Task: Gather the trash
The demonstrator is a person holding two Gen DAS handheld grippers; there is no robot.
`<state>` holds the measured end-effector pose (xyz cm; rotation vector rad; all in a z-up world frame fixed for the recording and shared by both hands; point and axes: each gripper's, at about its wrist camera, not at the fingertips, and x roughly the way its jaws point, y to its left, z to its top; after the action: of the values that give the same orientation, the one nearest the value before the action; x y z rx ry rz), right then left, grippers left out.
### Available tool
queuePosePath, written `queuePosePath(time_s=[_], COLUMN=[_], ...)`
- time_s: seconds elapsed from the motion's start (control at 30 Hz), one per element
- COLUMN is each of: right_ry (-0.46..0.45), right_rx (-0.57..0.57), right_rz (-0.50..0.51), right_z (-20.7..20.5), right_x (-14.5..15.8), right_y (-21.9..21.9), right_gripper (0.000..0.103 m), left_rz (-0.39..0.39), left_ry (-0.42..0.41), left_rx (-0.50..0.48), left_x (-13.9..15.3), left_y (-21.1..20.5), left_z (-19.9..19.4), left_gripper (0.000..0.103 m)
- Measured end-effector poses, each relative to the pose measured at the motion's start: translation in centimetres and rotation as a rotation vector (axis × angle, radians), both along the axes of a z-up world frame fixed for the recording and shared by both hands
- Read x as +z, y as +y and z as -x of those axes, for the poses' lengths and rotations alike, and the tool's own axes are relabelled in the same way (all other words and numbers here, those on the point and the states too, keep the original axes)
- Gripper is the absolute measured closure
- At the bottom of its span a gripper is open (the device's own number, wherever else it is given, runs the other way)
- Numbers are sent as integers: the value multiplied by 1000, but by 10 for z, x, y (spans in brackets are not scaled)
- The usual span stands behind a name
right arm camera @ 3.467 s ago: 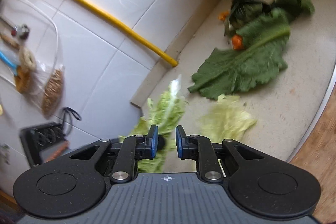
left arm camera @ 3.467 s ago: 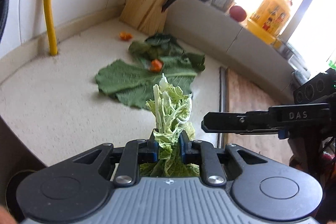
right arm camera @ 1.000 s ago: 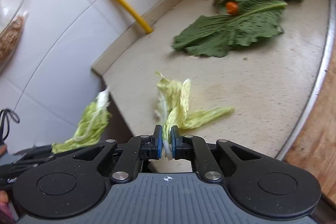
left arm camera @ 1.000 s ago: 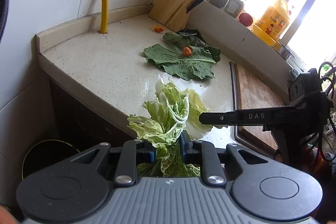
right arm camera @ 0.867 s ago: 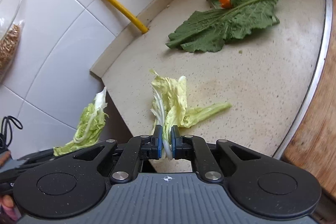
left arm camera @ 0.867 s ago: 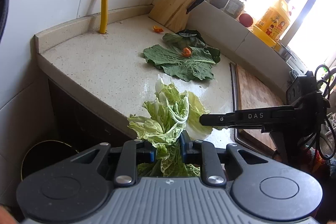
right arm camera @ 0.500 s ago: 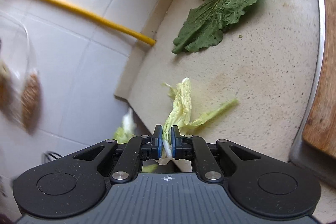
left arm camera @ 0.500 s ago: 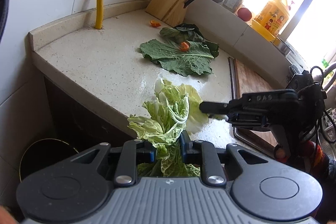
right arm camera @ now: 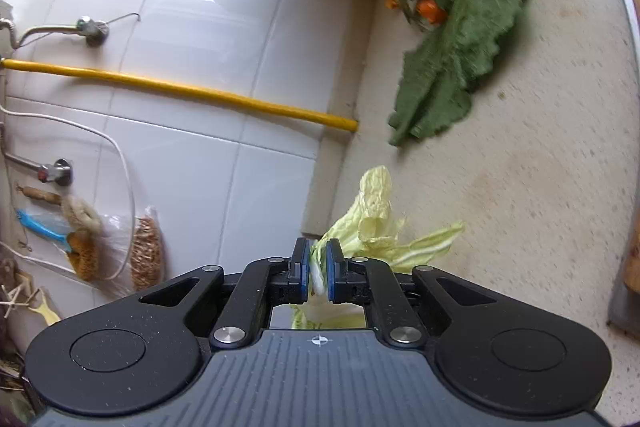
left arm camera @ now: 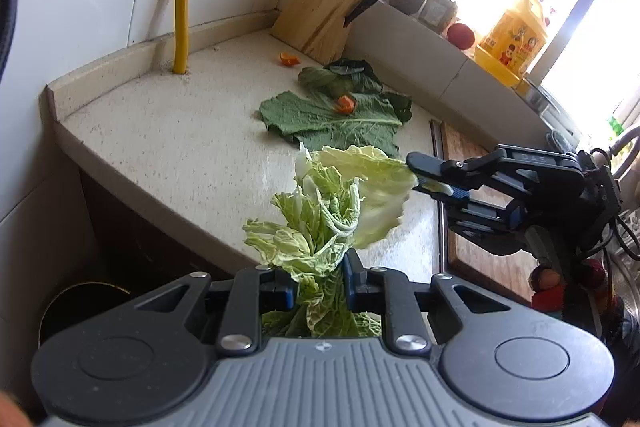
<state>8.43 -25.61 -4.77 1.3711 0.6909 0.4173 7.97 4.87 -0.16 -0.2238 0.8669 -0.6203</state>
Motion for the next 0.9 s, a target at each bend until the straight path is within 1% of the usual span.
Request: queuePosePath(time_s=[0.13,0.2,0.27,0.33,0.37,0.4,0.43,0.5,0.53,0.57,0.6,0.63,0.7,0.73,0.77,0.8,0.83,0.9], right_ry=[-25,-16,8,25,45,71,78,71,63,50,33,7,-48,-71,-89,-101,-113,-104], right_rx=[-14,-18,-14,-1,5,23,49,116,171,233,293,371,530,607,665,707,745,780], right_rz=[-35,8,86,112,191,300,391,545,620,704,815,952,1189,1280,1346,1384,1385,1337], right_z=[-1,-4,-8,-11,-13,-15,-17,-20,-23,-25,-26,-25,-23,-22,-20,-21,-22,-33], right_x=[7,10,11,7,10,15,19,29,34,39,46,53,59,59,58,55,53,45], right_y=[-5,-8,-8,-7,-6,-2,2,14,22,31,41,53,76,86,93,97,98,97], right_gripper=[91,90,89,88,82,80,76,56,33,18,16,17,14,11,7,6,6,6], left_rz=[11,13,11,12,11,9,8,6,4,3,3,4,7,10,13,18,23,31], left_ry=[-12,-16,-16,-9,-5,-2,0,3,4,6,7,6,5,4,2,2,2,4], left_rx=[8,10,16,16,15,14,10,1,0,1,3,7,15,18,21,25,28,35], left_x=[5,7,7,5,4,4,3,2,2,2,3,3,3,4,4,4,4,3], left_y=[0,-1,-1,-3,-4,-5,-6,-7,-7,-7,-6,-4,-2,0,1,2,2,3], left_z=[-4,-6,-8,-10,-10,-10,-10,-9,-9,-9,-10,-10,-10,-10,-9,-9,-8,-7], left_gripper=[84,84,84,84,84,84,84,84,84,84,84,84,84,84,84,84,84,84])
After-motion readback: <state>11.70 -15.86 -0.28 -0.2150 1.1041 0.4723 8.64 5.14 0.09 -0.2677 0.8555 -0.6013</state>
